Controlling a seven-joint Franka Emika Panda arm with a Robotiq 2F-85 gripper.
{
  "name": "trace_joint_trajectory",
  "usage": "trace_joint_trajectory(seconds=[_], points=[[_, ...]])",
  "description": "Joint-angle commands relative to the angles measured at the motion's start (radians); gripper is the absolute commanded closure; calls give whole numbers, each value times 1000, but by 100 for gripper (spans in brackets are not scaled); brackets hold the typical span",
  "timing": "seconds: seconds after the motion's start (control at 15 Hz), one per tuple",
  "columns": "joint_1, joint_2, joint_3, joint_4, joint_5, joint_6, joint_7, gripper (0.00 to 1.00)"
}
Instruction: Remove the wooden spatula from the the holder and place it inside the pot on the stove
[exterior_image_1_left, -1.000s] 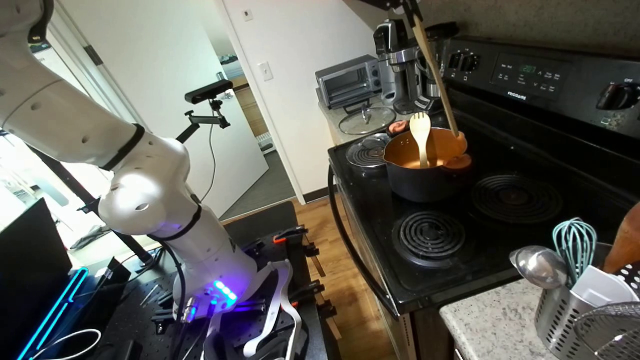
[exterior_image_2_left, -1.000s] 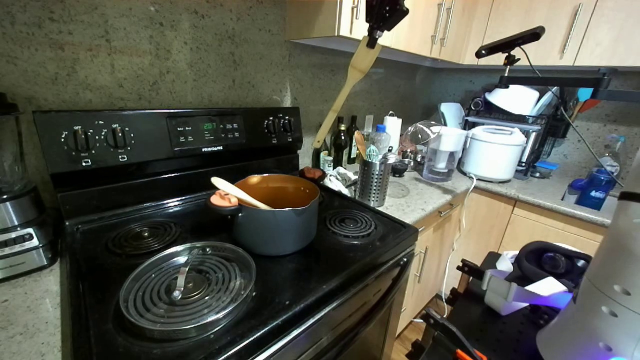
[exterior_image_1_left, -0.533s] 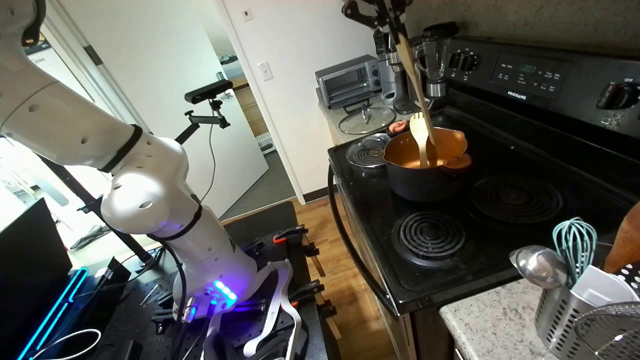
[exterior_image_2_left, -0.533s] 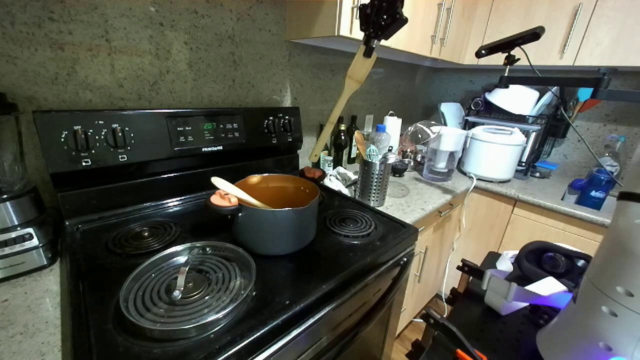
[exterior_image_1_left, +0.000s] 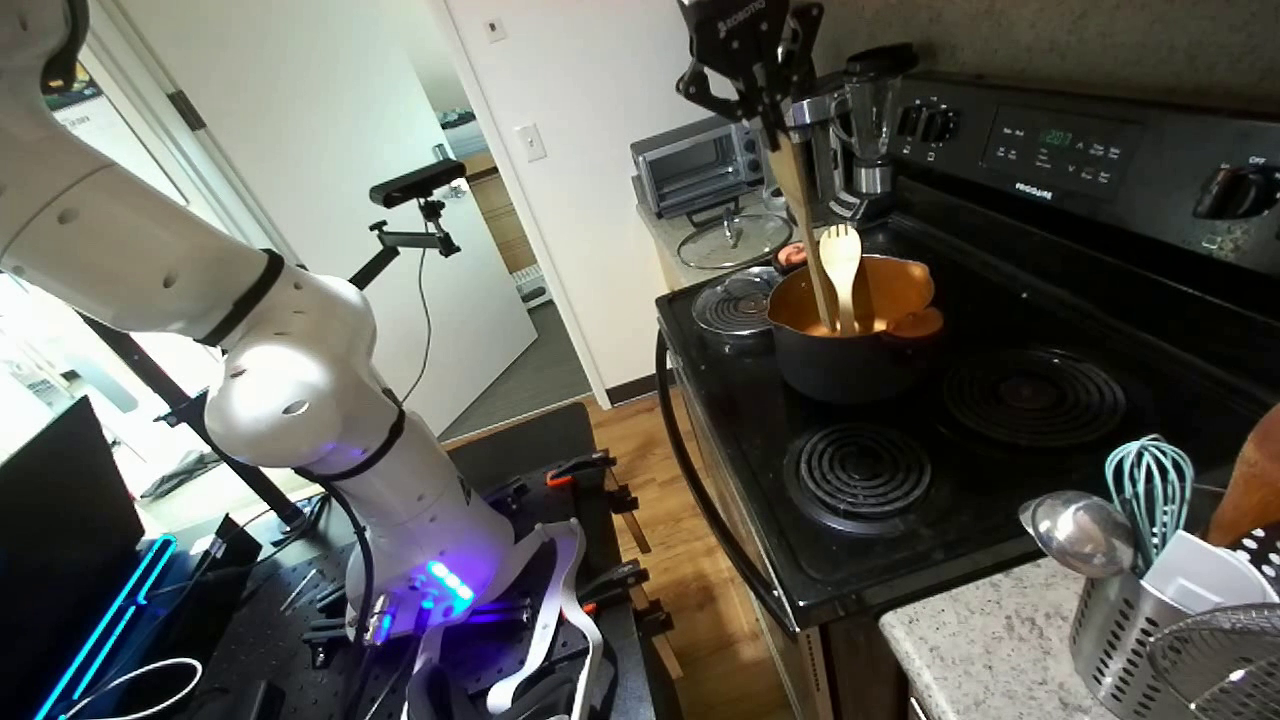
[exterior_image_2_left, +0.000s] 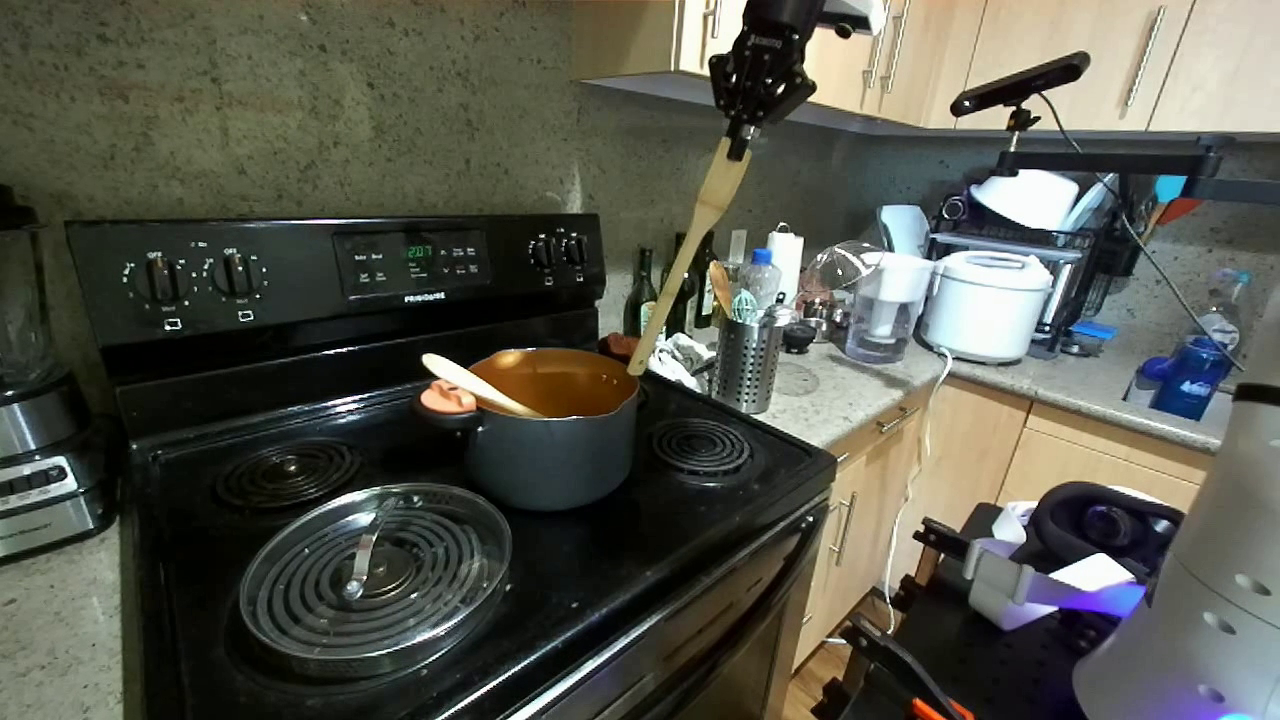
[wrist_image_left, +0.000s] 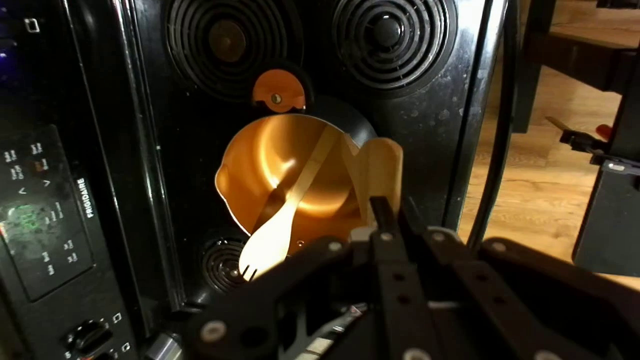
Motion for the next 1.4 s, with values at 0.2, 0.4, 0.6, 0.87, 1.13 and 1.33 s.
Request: trace_joint_trajectory(seconds=[0.2,0.4,0.6,0.87,1.13,1.33], points=[[12,-24,8,-44,20,49,-62,98],[8,-14,25,-47,-8,67,-50,98],[9,-11,44,-53,-27,103,-36,98],[14,-8,76,-54,-46,164,-27,98],[8,9,111,-51,-120,202,1,98],[9,28,124,-45,-162,202,23,98]])
